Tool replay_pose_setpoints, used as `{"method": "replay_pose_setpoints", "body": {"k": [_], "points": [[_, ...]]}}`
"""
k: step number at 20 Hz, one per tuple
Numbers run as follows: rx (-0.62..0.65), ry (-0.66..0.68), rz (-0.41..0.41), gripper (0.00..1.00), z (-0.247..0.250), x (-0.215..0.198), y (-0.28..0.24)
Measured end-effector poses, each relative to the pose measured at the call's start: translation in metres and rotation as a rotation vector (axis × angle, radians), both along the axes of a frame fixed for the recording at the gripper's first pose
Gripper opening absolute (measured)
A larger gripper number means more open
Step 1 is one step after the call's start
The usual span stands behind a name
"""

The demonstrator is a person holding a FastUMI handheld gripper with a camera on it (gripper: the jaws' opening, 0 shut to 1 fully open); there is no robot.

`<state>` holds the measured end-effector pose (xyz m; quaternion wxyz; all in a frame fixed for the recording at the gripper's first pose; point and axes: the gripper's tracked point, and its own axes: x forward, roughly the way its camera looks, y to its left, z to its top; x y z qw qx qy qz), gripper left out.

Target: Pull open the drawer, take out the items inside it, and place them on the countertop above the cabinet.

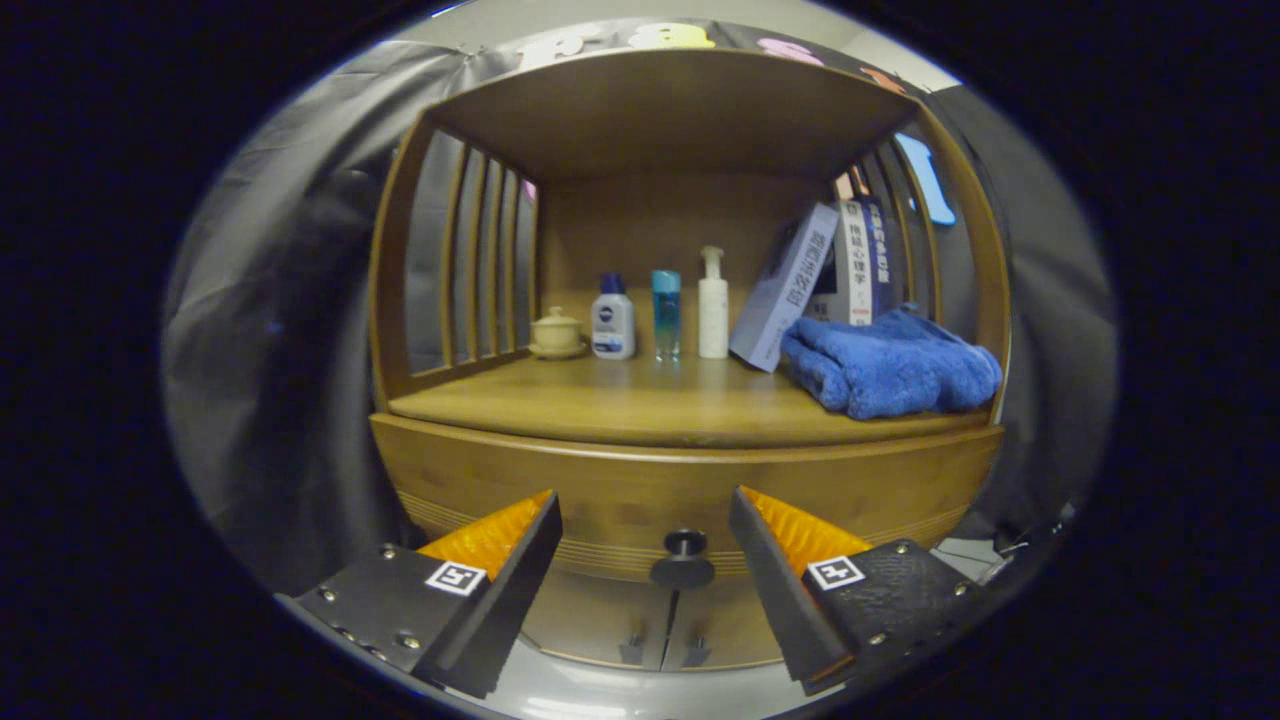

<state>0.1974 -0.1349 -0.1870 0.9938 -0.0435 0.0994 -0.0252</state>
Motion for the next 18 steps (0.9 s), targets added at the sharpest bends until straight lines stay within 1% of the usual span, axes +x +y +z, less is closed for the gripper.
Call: {"method": "replay_pose_setpoints", "body": {"k": [3, 5, 6, 7, 8, 9, 10, 12, 13, 14, 15, 18], "points": [[0.051, 0.067, -0.05, 0.85, -0.03, 0.007, -0.014], [0.085, 0.094, -0.069, 0.84, -0.043, 0.014, -0.017], [0.072, 0.098, -0.095, 0.78, -0.046, 0.014, -0.022], [0.06, 0.09, -0.095, 0.73, -0.048, 0.027, -0.026], [0.052, 0.105, -0.101, 0.67, -0.046, 0.012, -0.023], [0.048, 0.107, -0.101, 0.62, -0.047, 0.007, -0.022], [0.045, 0.125, -0.094, 0.62, -0.053, 0.014, -0.02], [0.042, 0.165, -0.097, 0.62, -0.068, 0.012, -0.019], [0.088, 0.119, -0.108, 0.51, -0.076, 0.026, -0.02], [0.11, 0.133, -0.1, 0.4, -0.074, 0.021, -0.017], [0.145, 0.11, -0.098, 0.39, -0.066, 0.021, -0.018], [0.216, 0.085, -0.11, 0.39, -0.065, 0.018, -0.018]]}}
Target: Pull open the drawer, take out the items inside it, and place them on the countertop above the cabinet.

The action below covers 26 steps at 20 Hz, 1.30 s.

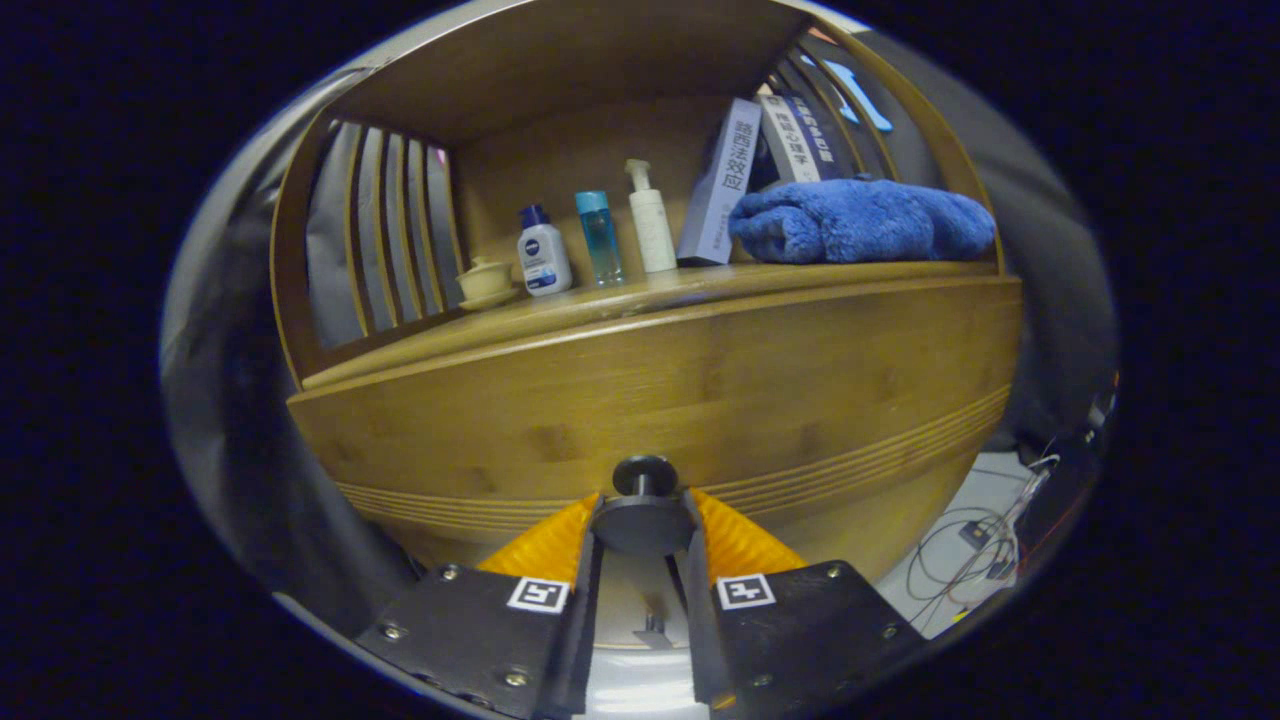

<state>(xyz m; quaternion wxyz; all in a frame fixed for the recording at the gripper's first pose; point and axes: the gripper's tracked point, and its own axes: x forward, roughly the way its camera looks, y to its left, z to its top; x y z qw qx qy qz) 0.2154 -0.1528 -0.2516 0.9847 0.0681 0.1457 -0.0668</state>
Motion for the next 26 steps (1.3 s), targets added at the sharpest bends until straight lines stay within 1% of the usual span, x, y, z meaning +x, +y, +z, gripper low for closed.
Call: {"method": "replay_pose_setpoints", "body": {"k": [3, 5, 6, 7, 8, 9, 10, 11, 12, 13, 14, 16, 17, 19, 21, 22, 24, 25, 26], "points": [[0.024, -0.026, -0.022, 0.39, -0.001, 0.0, 0.0], [0.061, -0.033, -0.015, 0.39, -0.002, 0.0, 0.002], [0.093, -0.026, 0.0, 0.39, -0.003, 0.0, 0.005], [0.092, 0.004, 0.044, 0.36, -0.006, -0.004, 0.008], [0.068, -0.009, 0.062, 0.32, -0.005, -0.002, 0.008], [0.016, 0.0, 0.071, 0.29, -0.006, -0.006, 0.008], [-0.079, 0.01, 0.068, 0.28, -0.014, -0.006, 0.003], [-0.165, 0.04, 0.075, 0.18, -0.017, -0.019, -0.002], [-0.197, 0.019, 0.106, 0.1, -0.017, -0.028, 0.01], [-0.217, -0.019, 0.112, 0.01, -0.014, -0.03, 0.022], [-0.235, -0.038, 0.113, 0.01, -0.01, -0.03, 0.025], [-0.279, -0.029, 0.098, 0.01, -0.01, -0.034, 0.026], [-0.28, -0.028, 0.091, 0.02, -0.01, -0.032, 0.027], [-0.254, -0.022, 0.061, 0.14, -0.011, -0.035, 0.022], [-0.228, -0.005, 0.019, 0.15, -0.013, -0.037, 0.015], [-0.221, 0.002, -0.018, 0.15, -0.013, -0.041, 0.006], [-0.182, -0.009, -0.056, 0.34, -0.004, -0.044, -0.003], [-0.161, -0.043, -0.064, 0.43, 0.004, -0.037, -0.004], [-0.152, -0.073, -0.039, 0.53, 0.015, -0.028, 0.0]]}}
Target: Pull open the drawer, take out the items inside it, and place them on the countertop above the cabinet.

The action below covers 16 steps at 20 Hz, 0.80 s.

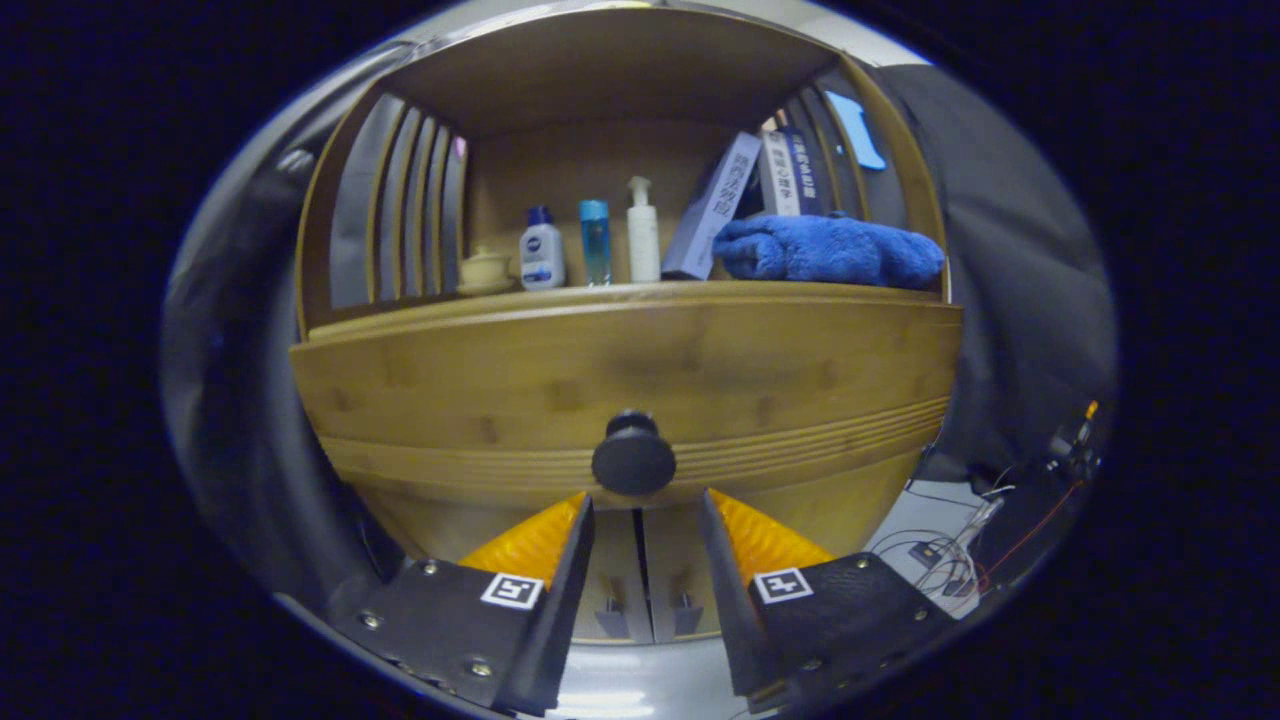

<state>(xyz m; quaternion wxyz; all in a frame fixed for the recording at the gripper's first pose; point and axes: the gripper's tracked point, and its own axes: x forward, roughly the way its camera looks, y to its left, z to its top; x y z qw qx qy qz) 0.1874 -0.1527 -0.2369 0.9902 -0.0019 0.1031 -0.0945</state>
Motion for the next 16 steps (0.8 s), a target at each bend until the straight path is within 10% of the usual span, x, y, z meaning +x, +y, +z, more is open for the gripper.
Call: {"method": "replay_pose_setpoints", "body": {"k": [3, 5, 16], "points": [[-0.029, -0.001, 0.01, 0.63, -0.002, 0.015, 0.001], [0.012, -0.046, -0.001, 0.41, 0.001, 0.019, -0.001], [-0.026, 0.012, 0.043, 0.28, -0.005, 0.005, 0.0]]}}
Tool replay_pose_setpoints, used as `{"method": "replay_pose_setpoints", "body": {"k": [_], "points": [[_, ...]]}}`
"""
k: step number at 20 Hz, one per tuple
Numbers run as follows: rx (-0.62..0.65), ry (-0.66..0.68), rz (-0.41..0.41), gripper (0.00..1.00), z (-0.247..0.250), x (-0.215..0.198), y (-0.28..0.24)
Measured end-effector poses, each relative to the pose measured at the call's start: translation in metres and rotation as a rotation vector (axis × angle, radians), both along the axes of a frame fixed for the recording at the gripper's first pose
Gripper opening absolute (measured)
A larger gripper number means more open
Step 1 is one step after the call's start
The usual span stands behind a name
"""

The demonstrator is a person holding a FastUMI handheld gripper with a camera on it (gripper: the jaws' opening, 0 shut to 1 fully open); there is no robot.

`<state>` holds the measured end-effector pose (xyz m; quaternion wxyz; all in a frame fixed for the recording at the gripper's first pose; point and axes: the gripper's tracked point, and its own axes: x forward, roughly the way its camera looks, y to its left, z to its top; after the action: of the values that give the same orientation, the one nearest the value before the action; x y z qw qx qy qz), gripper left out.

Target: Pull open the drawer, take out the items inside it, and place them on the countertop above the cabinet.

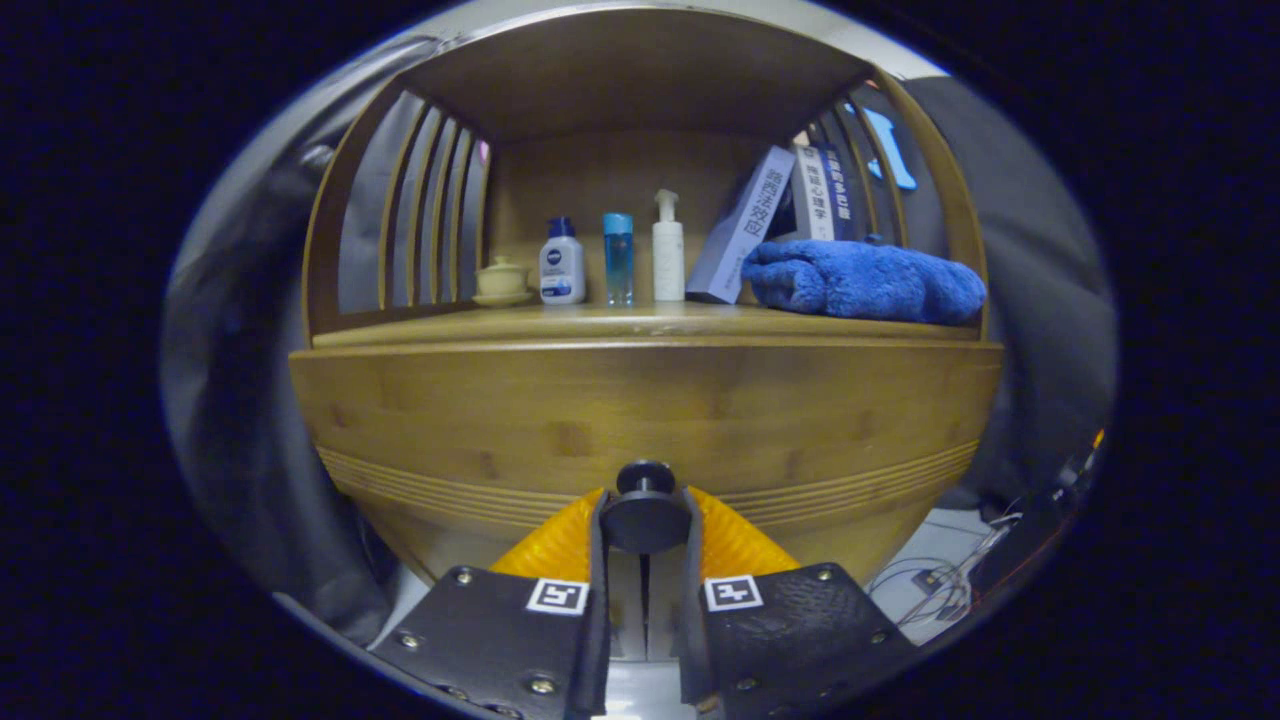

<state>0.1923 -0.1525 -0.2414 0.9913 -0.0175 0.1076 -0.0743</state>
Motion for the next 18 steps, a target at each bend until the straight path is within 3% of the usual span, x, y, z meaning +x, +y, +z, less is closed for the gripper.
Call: {"method": "replay_pose_setpoints", "body": {"k": [18], "points": [[-0.007, 0.06, 0.012, 0.28, -0.009, -0.12, 0.019]]}}
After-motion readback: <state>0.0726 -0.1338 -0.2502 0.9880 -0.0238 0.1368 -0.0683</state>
